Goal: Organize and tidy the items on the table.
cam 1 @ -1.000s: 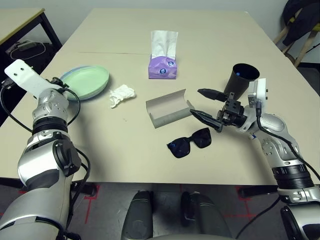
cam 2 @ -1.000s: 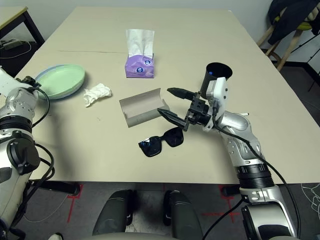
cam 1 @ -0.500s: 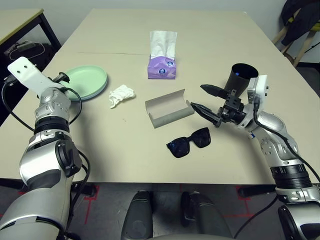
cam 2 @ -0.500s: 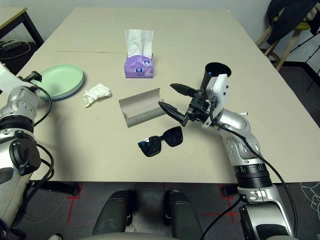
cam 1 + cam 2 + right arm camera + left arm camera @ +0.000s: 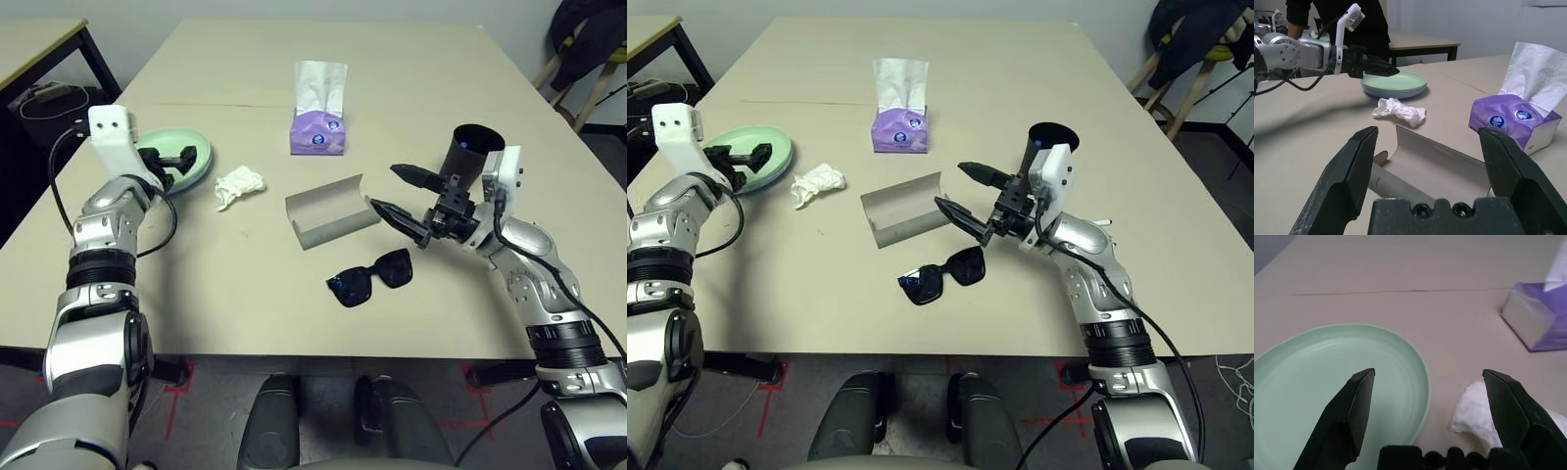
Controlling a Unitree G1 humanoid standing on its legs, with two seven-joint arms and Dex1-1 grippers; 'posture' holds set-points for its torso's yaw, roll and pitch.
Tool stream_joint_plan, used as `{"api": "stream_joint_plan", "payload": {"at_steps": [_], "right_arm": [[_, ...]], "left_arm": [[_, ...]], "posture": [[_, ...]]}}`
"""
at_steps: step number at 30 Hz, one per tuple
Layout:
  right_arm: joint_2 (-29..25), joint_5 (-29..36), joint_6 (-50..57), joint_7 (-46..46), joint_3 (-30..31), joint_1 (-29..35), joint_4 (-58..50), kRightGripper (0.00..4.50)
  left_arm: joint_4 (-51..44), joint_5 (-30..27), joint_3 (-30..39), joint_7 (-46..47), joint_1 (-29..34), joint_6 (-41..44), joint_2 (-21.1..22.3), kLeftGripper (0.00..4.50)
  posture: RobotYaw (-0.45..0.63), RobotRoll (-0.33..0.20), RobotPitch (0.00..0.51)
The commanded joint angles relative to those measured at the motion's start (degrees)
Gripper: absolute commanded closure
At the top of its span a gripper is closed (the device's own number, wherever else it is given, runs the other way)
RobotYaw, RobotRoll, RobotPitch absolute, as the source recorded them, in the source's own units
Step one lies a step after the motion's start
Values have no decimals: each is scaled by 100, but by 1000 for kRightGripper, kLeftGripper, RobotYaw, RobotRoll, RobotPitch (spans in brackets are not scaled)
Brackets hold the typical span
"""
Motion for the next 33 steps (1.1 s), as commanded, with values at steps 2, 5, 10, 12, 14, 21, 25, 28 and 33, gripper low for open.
{"api": "stream_joint_plan", "payload": {"at_steps": [2, 5, 10, 12, 14, 21, 25, 28, 33], "right_arm": [[-21, -110, 214, -145, 27, -111, 114, 0], [13, -139, 310, -200, 58, -127, 135, 0], [32, -192, 459, -273, 97, -115, 107, 0], [37, -188, 457, -260, 89, -122, 103, 0], [37, -183, 452, -244, 79, -136, 101, 0], [27, -148, 535, -282, 59, -119, -49, 0], [28, -140, 568, -299, 52, -102, -106, 0], [24, -146, 576, -307, 51, -86, -135, 0], [16, -144, 581, -332, 44, -31, -198, 0]], "left_arm": [[-81, 257, -397, -896, 179, -307, 138, 33], [-78, 346, -532, -1222, 214, -431, 131, 33], [-116, 466, -738, -1610, 293, -526, 75, 33], [-50, 595, -870, -1733, 284, -638, 75, 33], [88, 684, -936, -1755, 226, -699, 44, 33], [611, 979, -1187, -1993, 17, -1000, -83, 33], [945, 1191, -1316, -1931, -122, -1178, -173, 33], [1187, 1282, -1319, -1792, -252, -1303, -257, 193], [1431, 1272, -1219, -1649, -430, -1469, -357, 1740]], "posture": [[129, 0, 137], [131, 0, 137], [135, 0, 140], [135, 0, 140], [134, 0, 141], [125, 0, 143], [121, 0, 144], [121, 0, 144], [108, 0, 144]]}}
